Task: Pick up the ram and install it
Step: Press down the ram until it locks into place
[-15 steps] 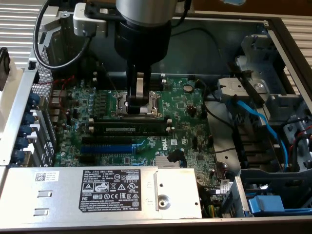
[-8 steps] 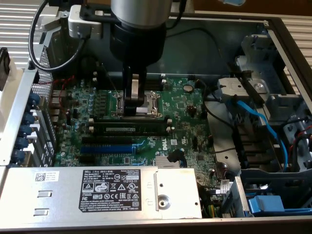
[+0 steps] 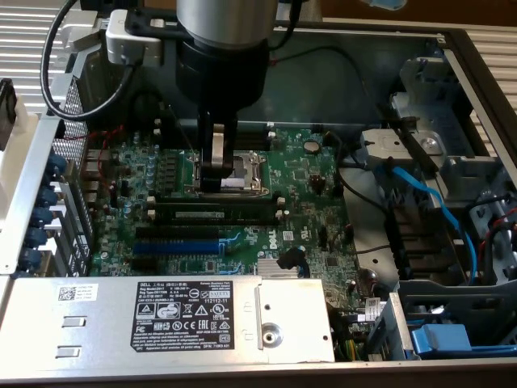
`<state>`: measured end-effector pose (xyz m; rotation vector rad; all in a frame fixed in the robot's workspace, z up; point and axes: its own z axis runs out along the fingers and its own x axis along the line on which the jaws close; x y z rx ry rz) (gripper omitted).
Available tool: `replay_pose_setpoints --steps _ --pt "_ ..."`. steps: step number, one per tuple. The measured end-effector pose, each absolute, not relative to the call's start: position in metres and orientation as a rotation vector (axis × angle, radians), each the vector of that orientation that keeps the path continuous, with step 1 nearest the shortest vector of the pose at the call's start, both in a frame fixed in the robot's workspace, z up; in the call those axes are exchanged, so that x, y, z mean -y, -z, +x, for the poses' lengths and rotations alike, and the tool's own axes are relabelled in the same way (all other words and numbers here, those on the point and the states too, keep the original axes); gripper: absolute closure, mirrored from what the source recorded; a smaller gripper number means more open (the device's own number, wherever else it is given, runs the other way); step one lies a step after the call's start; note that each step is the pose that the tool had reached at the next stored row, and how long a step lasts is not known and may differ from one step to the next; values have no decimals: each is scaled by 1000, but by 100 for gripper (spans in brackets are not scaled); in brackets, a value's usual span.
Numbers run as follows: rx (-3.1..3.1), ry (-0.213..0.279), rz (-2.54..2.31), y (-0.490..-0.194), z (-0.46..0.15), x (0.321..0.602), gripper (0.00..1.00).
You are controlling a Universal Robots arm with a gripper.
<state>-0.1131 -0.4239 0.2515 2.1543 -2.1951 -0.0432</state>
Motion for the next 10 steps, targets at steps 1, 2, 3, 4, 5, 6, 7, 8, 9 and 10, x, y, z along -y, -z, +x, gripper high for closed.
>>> replay_pose_setpoints --steps 1,2,3,4,5,6,7,8,9,10 --pt "2195 43 2154 -251 -113 424 90" --pt "2195 43 2154 -251 -113 424 90" --pt "2195 43 2154 -251 -113 424 90" --pt "2195 43 2154 -251 -113 424 90" --pt "2195 44 2155 -251 -113 424 90" --pt "2196 45 2155 -251 -113 424 90" --pt "2196 46 2155 -251 -113 424 90" --pt "2197 47 2156 -250 -113 424 90" --pt "2197 48 2156 -250 -113 424 90" --pt "2197 48 2157 -250 -114 424 90"
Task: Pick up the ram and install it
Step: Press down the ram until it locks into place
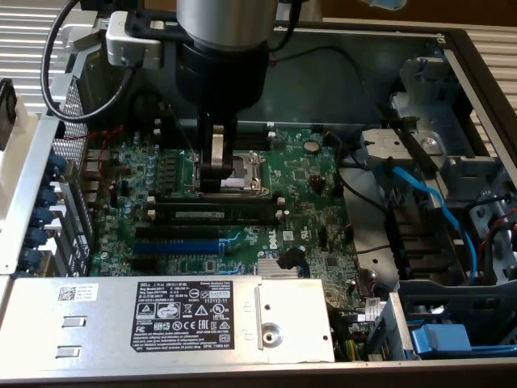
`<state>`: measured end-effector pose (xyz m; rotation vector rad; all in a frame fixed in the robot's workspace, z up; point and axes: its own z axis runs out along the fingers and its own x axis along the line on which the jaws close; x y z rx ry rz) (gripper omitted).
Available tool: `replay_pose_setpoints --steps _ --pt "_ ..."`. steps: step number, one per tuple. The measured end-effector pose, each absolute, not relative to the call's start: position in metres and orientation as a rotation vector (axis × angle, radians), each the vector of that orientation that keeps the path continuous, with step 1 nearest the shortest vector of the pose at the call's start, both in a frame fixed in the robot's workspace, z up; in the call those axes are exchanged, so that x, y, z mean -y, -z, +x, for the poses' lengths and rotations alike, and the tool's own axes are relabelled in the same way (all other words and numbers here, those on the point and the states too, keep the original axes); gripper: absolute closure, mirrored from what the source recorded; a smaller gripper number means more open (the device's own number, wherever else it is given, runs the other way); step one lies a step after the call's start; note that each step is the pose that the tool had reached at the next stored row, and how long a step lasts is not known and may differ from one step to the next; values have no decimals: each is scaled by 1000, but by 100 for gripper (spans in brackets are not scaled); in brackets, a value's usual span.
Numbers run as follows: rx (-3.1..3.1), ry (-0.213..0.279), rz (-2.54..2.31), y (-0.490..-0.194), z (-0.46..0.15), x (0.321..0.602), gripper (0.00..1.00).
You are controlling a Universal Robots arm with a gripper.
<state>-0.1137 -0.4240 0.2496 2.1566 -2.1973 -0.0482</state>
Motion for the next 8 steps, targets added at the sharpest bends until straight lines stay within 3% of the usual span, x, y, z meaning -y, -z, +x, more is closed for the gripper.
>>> replay_pose_setpoints --steps 8 --pt "2198 50 2158 -243 -117 425 90"
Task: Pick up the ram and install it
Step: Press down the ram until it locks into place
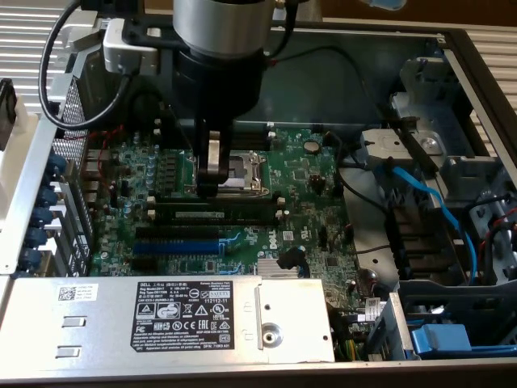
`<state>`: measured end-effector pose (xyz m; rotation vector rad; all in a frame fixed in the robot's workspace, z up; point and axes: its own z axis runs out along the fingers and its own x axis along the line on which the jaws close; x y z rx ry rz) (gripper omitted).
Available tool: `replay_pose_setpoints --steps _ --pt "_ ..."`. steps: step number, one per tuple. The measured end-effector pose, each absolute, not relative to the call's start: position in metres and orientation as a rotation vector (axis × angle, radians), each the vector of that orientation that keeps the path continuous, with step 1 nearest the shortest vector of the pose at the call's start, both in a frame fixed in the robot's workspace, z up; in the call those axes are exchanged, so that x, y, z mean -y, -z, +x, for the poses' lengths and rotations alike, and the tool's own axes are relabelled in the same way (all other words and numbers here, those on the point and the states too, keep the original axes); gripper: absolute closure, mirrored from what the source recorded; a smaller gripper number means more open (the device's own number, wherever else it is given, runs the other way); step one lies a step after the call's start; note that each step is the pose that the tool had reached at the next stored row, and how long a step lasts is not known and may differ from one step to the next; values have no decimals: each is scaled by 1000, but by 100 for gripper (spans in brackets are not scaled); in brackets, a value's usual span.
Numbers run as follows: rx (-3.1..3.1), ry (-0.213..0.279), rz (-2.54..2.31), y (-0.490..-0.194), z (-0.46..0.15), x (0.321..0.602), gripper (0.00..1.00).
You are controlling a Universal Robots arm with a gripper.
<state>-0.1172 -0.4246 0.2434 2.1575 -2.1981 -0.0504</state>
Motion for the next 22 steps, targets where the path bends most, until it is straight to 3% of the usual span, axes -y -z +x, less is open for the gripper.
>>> replay_pose_setpoints --steps 22 --pt "2202 59 2161 -226 -126 426 90"
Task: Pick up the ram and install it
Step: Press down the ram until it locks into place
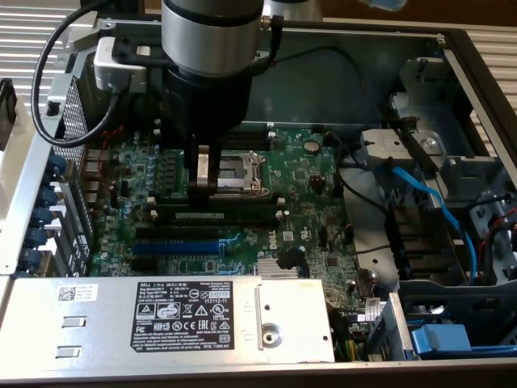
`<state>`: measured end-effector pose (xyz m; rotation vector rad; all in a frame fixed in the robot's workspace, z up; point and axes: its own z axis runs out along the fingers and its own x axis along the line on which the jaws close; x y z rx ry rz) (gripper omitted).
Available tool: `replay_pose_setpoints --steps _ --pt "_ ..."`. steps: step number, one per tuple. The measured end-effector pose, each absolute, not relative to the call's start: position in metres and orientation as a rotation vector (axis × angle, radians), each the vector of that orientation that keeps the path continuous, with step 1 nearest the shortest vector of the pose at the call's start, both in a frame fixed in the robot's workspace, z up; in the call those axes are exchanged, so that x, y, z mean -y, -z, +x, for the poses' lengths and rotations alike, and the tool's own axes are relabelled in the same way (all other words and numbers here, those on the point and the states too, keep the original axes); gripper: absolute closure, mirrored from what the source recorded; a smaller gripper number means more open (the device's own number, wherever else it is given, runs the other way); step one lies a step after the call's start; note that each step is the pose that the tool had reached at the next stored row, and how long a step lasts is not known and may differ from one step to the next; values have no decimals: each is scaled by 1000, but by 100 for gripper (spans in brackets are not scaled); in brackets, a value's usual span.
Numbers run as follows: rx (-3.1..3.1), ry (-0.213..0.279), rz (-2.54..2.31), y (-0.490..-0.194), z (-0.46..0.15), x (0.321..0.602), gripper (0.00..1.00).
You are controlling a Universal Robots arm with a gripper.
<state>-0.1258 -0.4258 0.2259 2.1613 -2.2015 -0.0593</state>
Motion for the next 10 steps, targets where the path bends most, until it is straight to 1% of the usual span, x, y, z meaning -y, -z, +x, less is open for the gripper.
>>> replay_pose_setpoints --steps 5,10 --pt "2204 62 2164 -229 -125 426 90" --pt "2202 61 2163 -240 -113 427 90"
